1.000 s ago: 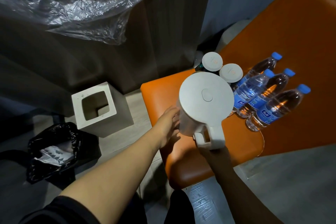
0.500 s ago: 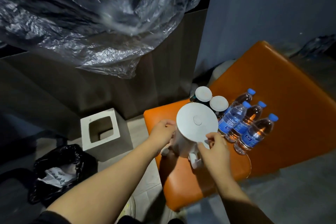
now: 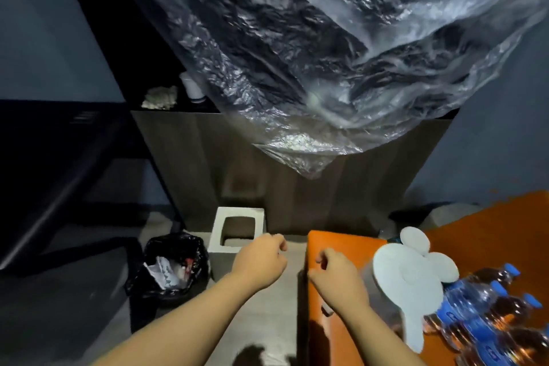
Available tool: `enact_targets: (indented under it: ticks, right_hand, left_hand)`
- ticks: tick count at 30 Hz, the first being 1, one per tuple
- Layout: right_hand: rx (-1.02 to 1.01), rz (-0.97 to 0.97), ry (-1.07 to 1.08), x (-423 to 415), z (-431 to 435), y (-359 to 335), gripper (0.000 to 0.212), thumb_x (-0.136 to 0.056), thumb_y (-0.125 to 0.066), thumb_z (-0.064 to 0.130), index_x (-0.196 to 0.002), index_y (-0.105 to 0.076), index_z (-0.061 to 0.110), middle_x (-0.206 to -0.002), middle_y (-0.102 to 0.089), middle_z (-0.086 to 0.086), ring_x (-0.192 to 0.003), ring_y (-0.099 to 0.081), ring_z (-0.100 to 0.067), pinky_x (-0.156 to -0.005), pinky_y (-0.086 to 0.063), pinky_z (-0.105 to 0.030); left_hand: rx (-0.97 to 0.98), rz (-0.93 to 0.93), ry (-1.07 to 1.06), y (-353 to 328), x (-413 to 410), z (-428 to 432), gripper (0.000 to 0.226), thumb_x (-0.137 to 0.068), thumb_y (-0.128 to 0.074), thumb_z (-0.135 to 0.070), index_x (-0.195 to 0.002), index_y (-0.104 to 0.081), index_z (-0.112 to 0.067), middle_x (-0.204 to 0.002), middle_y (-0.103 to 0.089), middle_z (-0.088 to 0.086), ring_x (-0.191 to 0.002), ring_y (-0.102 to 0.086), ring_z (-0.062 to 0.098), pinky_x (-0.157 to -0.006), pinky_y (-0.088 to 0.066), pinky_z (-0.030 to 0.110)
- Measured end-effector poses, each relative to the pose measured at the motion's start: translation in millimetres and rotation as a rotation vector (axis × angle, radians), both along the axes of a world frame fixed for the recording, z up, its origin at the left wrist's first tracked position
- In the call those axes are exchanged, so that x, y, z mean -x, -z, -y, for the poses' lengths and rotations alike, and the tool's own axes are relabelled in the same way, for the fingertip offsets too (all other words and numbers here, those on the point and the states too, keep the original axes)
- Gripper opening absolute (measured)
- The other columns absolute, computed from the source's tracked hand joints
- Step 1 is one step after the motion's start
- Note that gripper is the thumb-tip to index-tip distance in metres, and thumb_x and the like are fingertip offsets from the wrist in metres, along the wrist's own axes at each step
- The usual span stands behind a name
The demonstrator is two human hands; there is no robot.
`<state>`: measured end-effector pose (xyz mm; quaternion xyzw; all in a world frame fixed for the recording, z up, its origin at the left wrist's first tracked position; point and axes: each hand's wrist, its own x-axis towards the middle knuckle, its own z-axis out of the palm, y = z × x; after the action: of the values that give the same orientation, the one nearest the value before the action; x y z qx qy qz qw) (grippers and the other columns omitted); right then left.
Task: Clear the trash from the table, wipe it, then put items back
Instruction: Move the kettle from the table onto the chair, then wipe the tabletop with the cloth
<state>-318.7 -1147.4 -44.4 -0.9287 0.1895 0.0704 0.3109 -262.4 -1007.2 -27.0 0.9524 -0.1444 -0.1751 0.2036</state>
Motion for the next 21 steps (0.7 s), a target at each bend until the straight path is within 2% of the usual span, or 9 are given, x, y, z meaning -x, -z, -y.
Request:
enact_targets:
  ticks: [4, 9, 11, 21]
  right_hand:
    - [0.034, 0.017, -0.162, -23, -68, -11, 0.016, -0.084, -0.055, 0.027, -0.098, -0.048, 0.025, -0.105, -0.054, 0.003, -0.098, -0.053, -0.017, -0.082, -0.047, -0.031]
    - [0.002, 0.017, -0.329, -35, -181, -22, 0.012, -0.086, -0.056, 0.028, -0.095, -0.049, 0.024, -0.102, -0.056, 0.001, -0.095, -0.055, -0.017, -0.081, -0.046, -0.028]
    - [-0.004, 0.016, -0.376, -35, -226, -22, 0.01, -0.083, -0.057, 0.028, -0.087, -0.048, 0.025, -0.099, -0.059, 0.0, -0.094, -0.057, -0.02, -0.079, -0.047, -0.029]
    - [-0.064, 0.048, -0.556, -38, -395, -32, 0.01, -0.083, -0.057, 0.029, -0.087, -0.047, 0.027, -0.097, -0.056, 0.001, -0.09, -0.056, -0.02, -0.075, -0.045, -0.029]
  left_hand:
    - [-0.048, 0.071, -0.104, -13, -1, -77, 0.029, -0.091, -0.041, -0.018, -0.116, -0.056, -0.022, -0.117, -0.056, 0.003, -0.103, -0.057, 0.024, -0.084, -0.048, 0.033]
    - [-0.075, 0.086, -0.25, -19, 11, -191, 0.029, -0.091, -0.043, -0.02, -0.116, -0.057, -0.023, -0.122, -0.054, 0.002, -0.109, -0.055, 0.024, -0.088, -0.046, 0.033]
    - [-0.079, 0.088, -0.312, -20, 20, -236, 0.029, -0.091, -0.043, -0.021, -0.116, -0.057, -0.024, -0.124, -0.053, 0.001, -0.111, -0.054, 0.023, -0.09, -0.045, 0.033]
    - [-0.065, 0.134, -0.479, -38, 42, -405, 0.022, -0.094, -0.044, -0.023, -0.111, -0.059, -0.022, -0.115, -0.055, 0.0, -0.1, -0.057, 0.019, -0.085, -0.049, 0.034]
